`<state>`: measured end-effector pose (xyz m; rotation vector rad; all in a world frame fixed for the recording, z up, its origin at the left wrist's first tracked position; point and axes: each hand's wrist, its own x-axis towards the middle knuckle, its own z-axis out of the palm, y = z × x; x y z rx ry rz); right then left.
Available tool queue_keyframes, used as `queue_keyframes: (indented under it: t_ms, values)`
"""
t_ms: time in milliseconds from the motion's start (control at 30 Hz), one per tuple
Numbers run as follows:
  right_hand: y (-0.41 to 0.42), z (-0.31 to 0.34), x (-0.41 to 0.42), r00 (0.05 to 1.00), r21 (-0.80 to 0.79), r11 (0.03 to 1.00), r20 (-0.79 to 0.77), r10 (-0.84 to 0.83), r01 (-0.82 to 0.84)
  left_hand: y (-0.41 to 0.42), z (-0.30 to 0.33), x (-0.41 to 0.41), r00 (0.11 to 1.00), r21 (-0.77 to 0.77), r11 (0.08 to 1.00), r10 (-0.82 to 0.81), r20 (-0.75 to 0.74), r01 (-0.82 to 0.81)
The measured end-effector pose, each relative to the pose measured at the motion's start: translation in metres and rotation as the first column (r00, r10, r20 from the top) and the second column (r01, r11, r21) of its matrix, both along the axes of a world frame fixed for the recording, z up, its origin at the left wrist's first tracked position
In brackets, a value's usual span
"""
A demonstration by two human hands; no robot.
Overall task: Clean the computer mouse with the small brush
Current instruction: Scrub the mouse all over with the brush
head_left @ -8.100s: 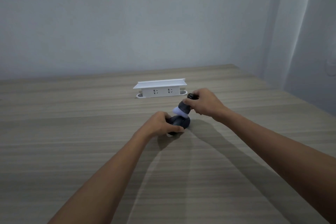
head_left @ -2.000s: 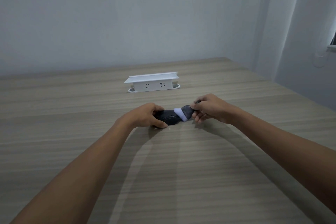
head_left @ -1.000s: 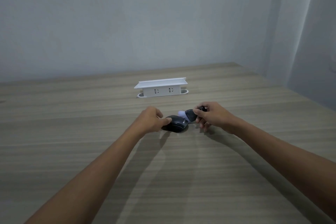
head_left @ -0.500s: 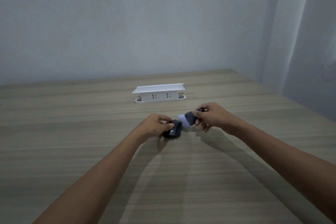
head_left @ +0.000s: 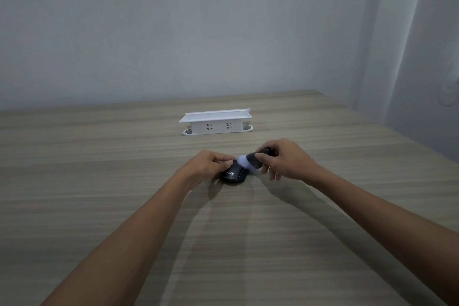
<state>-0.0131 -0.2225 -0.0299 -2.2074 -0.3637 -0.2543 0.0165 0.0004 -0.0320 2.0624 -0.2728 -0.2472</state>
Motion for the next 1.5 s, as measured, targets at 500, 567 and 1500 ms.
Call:
queue_keyframes:
  t_ms: [500, 567, 1500]
  values:
    - [0.009, 0.004, -0.012, 0.993, -0.225, 0.97, 0.058, 0.103, -0.087, -0.001, -0.003, 0.008, 1.0, 0.002, 1.0, 0.028, -0.009, -0.028]
    - [0.012, 0.004, -0.015, 0.984, -0.255, 0.954, 0.038, 0.173, -0.158, -0.001, -0.003, 0.008, 1.0, -0.006, 1.0, 0.031, -0.006, -0.031]
    - [0.012, 0.01, -0.004, 0.989, -0.348, 0.937, 0.145, 0.04, 0.013, -0.004, -0.007, 0.0, 0.999, -0.094, 0.995, 0.036, -0.028, -0.039]
